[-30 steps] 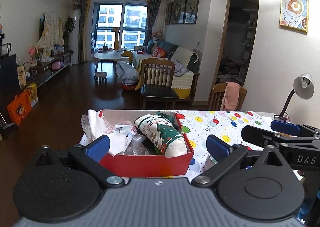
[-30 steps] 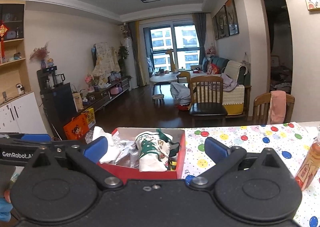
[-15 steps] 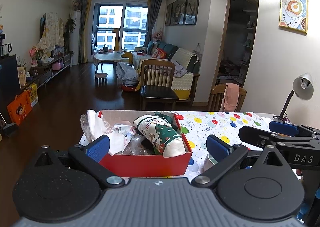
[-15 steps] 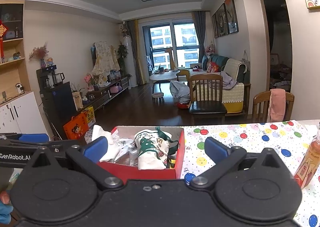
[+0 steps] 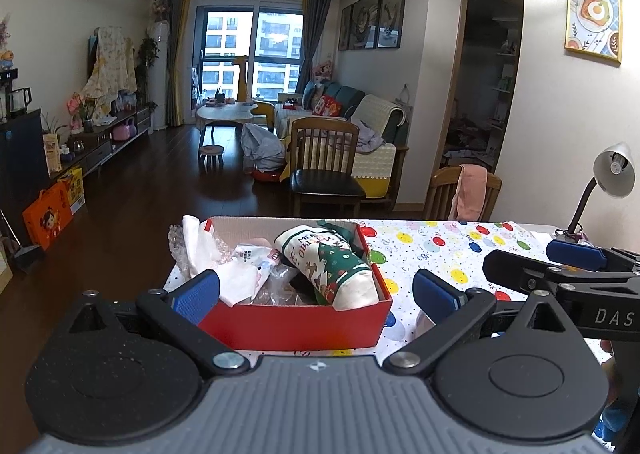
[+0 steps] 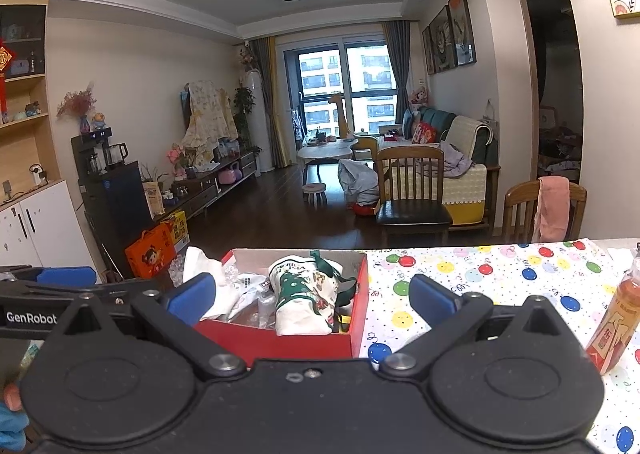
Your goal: Organize soft objects
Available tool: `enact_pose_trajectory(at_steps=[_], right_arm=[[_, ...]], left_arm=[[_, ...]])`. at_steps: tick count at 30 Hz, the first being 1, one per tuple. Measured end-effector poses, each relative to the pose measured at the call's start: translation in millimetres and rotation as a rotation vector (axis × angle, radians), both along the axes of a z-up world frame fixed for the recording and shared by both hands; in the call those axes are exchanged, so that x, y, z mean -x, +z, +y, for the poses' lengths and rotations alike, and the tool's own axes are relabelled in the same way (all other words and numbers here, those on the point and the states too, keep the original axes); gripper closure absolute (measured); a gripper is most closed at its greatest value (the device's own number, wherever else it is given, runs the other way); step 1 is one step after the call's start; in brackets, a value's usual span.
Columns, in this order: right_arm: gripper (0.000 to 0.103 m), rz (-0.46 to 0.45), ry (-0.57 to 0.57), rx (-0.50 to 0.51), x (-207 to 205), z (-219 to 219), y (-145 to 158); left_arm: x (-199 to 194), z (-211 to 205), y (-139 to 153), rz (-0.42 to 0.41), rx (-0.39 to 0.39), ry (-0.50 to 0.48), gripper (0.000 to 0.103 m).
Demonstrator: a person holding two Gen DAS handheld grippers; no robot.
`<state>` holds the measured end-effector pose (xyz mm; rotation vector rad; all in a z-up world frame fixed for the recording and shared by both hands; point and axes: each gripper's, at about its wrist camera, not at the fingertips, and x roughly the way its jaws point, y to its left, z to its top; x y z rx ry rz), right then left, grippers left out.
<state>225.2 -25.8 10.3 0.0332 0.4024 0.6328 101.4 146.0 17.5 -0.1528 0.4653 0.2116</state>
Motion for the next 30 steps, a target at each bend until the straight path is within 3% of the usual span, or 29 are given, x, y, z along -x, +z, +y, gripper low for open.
enact_pose_trajectory(at_steps=[30], right_arm=[[0.0, -0.035, -0.009, 0.016, 1.0, -0.2, -2.5]], left_arm=[[7.9, -0.6, 2.5, -0.045, 0.01, 0.032, 0.0]])
